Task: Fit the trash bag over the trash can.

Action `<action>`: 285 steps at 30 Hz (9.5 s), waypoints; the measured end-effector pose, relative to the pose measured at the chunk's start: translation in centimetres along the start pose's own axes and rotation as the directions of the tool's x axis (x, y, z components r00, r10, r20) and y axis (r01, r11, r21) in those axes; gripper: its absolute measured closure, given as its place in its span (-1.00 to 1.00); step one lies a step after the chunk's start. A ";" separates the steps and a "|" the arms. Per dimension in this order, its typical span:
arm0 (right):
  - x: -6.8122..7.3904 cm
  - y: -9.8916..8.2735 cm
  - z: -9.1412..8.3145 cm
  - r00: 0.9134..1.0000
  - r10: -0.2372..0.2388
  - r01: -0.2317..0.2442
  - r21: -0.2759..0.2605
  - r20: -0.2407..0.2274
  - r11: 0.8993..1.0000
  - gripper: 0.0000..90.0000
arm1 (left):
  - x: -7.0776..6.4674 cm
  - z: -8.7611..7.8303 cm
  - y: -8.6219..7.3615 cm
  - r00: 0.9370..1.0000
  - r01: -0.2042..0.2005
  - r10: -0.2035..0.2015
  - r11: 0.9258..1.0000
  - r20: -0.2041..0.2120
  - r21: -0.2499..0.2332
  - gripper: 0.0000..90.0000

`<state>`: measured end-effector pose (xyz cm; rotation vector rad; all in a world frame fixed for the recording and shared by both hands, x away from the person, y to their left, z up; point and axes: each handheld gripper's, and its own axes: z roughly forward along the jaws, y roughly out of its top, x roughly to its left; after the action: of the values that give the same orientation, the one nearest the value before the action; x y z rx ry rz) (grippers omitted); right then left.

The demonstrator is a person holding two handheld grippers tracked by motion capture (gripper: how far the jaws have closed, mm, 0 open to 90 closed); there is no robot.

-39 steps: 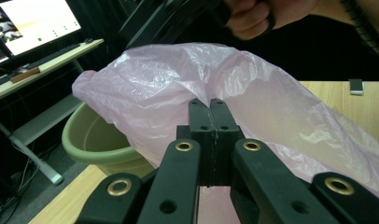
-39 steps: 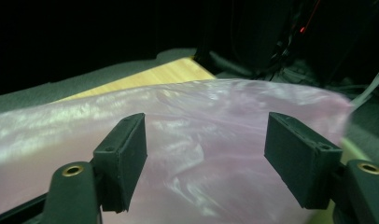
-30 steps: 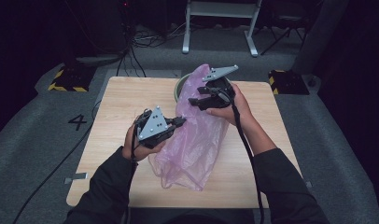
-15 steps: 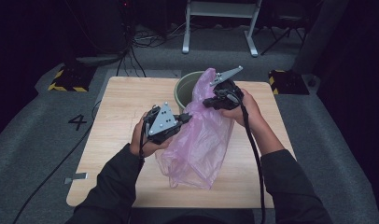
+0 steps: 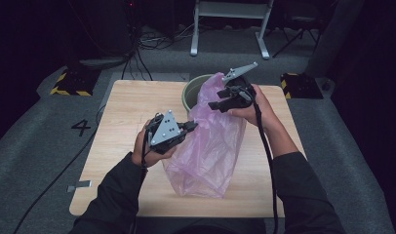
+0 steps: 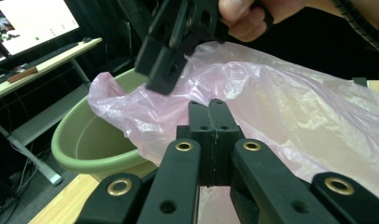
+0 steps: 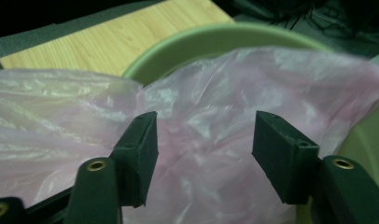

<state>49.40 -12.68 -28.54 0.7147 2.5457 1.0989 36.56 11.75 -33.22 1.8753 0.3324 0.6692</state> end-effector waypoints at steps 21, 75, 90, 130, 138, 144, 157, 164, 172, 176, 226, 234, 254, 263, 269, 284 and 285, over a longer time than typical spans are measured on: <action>-1.6 3.0 3.2 0.965 -0.088 0.097 -0.026 0.246 0.995 -0.08 | -0.3 -1.5 -1.0 0.999 0.019 -0.019 1.000 0.029 -0.017 1.00; 3.4 -6.6 -3.8 0.980 -0.196 0.198 -0.199 0.028 0.960 0.76 | 1.8 -1.1 -1.5 0.997 0.082 -0.082 0.997 -0.005 0.000 1.00; 5.3 -8.5 -3.6 0.948 -0.318 0.310 -0.193 -0.015 0.931 -0.09 | 2.2 -1.2 -2.1 0.995 0.103 -0.103 0.995 0.009 0.005 1.00; 1.9 -8.6 -3.5 0.970 -0.221 0.237 -0.186 0.103 0.954 0.30 | 4.8 2.3 -2.1 0.983 0.185 -0.184 0.982 -0.017 0.032 1.00; 0.8 -8.6 -4.6 0.987 -0.148 0.162 -0.294 0.069 0.942 0.95 | 4.9 1.9 -1.9 0.984 0.178 -0.177 0.984 -0.012 0.028 1.00; 0.0 -7.5 -4.6 0.989 -0.107 0.132 -0.307 0.097 0.942 0.98 | 5.3 1.8 -1.5 0.984 0.178 -0.178 0.984 -0.030 0.028 1.00; -4.8 -5.2 -1.7 0.982 0.060 -0.024 -0.196 0.182 0.980 1.00 | 7.8 0.6 -2.1 0.963 0.266 -0.260 0.961 -0.077 0.081 0.10; -6.2 -5.1 -0.6 0.972 0.107 -0.080 -0.134 0.207 0.988 1.00 | 6.5 -2.0 -2.3 0.972 0.233 -0.233 0.971 -0.003 0.043 -0.37; -6.6 -5.2 -0.2 0.970 0.116 -0.098 -0.092 0.213 0.991 1.00 | 2.7 -3.0 -2.1 0.981 0.175 -0.179 0.983 0.079 0.047 -0.63; -6.7 -5.2 0.0 0.969 0.120 -0.104 -0.088 0.214 0.991 1.00 | 0.5 -3.3 -2.0 0.986 0.117 -0.122 0.992 0.111 0.049 -0.63; 8.3 -14.1 -9.1 0.934 -0.174 0.263 -0.271 0.312 0.926 -0.36 | 4.4 0.8 -1.4 0.990 0.105 -0.096 0.991 -0.105 0.084 0.94; 5.8 -13.6 -7.6 0.883 -0.131 0.252 -0.220 0.450 0.943 0.74 | 5.4 1.1 -1.8 0.983 0.140 -0.129 0.987 -0.134 0.078 0.74; -3.2 -9.5 -4.9 0.878 0.046 0.064 -0.212 0.476 0.975 0.97 | 9.0 2.5 -2.7 0.968 0.204 -0.188 0.975 -0.165 0.089 0.68; -5.8 -8.8 -2.7 0.882 0.133 -0.040 -0.208 0.453 0.977 0.97 | 11.7 4.6 -3.9 0.942 0.299 -0.277 0.949 -0.189 0.100 0.71; -7.2 -8.9 -1.9 0.884 0.182 -0.096 -0.215 0.430 0.972 0.97 | 13.0 6.3 -5.2 0.910 0.376 -0.351 0.923 -0.222 0.084 0.71; -8.3 -10.4 -0.7 0.939 0.259 -0.206 -0.237 0.224 0.950 1.00 | 12.5 8.1 -6.8 0.922 0.387 -0.375 0.909 -0.098 0.157 1.00; -8.3 -10.4 -0.7 0.939 0.259 -0.206 -0.237 0.224 0.950 1.00 | 12.5 8.1 -6.8 0.922 0.387 -0.375 0.909 -0.098 0.157 1.00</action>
<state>52.65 -23.69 -35.31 1.0471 2.1336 1.2385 51.91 14.74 -38.00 1.8797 0.8012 0.4444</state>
